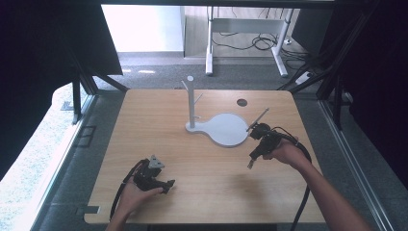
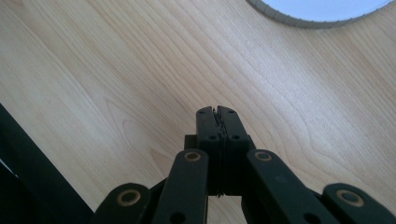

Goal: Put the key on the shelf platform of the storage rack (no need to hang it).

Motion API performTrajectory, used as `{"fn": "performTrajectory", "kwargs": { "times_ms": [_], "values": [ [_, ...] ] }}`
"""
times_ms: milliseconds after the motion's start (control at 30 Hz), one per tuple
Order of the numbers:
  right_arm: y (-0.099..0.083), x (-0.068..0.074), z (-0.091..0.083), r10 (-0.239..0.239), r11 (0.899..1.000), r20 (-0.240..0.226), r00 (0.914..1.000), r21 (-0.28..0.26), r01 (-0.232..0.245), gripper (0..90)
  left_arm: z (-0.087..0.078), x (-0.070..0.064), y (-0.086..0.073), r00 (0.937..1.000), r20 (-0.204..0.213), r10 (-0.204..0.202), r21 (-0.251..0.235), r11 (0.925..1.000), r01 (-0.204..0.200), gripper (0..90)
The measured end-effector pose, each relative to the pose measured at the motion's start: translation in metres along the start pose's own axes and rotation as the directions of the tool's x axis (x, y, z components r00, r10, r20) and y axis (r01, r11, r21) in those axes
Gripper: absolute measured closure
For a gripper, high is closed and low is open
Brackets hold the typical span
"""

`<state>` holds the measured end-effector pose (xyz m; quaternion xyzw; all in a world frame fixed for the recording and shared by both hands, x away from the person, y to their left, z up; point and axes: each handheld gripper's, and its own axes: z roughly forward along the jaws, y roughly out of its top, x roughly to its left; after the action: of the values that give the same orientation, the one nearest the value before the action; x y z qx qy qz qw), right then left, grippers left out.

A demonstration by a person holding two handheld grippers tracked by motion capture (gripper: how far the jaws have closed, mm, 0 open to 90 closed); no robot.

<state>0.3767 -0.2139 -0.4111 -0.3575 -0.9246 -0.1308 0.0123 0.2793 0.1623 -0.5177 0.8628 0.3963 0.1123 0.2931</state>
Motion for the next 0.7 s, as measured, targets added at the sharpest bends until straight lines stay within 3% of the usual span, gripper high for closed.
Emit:
{"fn": "performTrajectory", "kwargs": {
  "times_ms": [700],
  "values": [
    [0.028,-0.011,-0.002,0.016,0.999,-0.01,0.9998,-0.045,-0.016,90.0,0.001,0.002,-0.001,0.9999,-0.001,-0.012,0.004,0.9999,0.012,22.0]
  ]
}}
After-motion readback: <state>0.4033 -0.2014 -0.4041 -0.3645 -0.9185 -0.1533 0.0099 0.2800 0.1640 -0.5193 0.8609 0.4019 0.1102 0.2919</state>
